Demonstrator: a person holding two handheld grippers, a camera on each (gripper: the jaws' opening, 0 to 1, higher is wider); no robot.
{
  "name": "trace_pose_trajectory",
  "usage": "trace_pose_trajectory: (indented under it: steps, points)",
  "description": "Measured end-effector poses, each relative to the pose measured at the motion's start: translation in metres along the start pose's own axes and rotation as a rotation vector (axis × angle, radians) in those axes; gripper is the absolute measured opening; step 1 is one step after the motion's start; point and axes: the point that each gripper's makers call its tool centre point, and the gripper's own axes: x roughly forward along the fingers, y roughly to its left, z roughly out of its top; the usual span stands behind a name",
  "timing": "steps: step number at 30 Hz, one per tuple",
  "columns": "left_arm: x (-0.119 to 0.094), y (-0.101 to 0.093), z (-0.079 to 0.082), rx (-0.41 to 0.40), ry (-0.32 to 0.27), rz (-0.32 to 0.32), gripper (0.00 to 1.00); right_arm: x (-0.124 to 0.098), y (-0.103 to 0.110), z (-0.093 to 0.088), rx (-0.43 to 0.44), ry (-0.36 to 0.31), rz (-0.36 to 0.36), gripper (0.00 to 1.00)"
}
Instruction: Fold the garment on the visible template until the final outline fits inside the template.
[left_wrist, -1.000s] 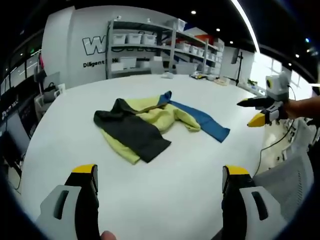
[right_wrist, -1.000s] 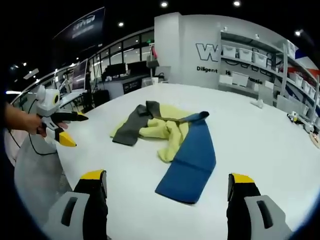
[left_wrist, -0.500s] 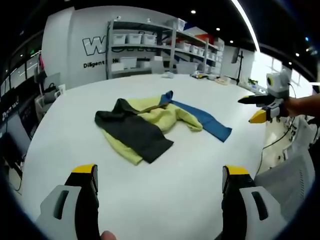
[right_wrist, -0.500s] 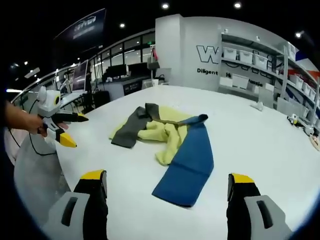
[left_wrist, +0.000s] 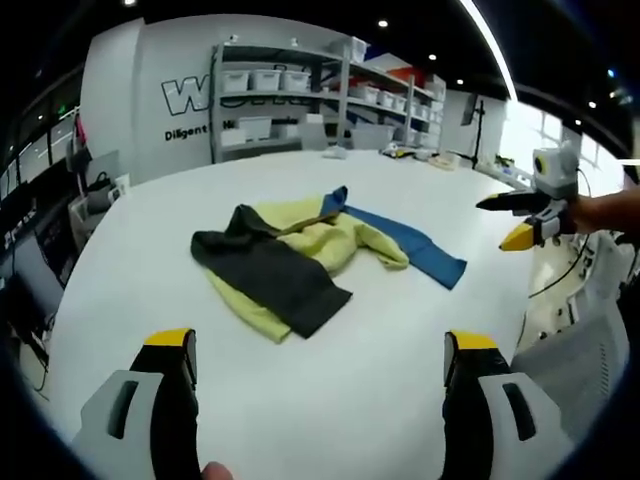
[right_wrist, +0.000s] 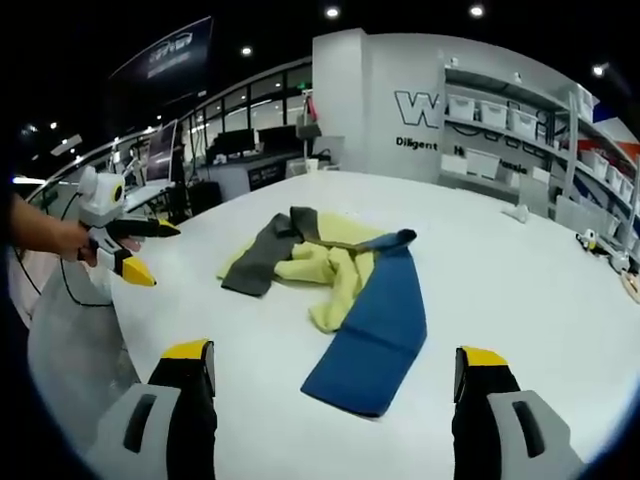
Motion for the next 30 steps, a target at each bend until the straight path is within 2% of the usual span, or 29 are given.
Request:
trace_pose_trajectory:
  steps: [11,21,30]
  points:
    - [0.001,-0.001,0.004,0.037,0.005,-0.014,0.97,0.001,-0.001,0.005,-0.007,-0.013,-0.003,0.95]
    - [0.001,0.002,0.01,0.035,-0.001,-0.017,0.94,0.003,-0.001,0.008,-0.057,-0.005,0.002,0.89]
    - [0.007,0.002,0.019,0.108,0.007,-0.027,0.87,0.003,-0.001,0.02,-0.101,-0.018,-0.003,0.8]
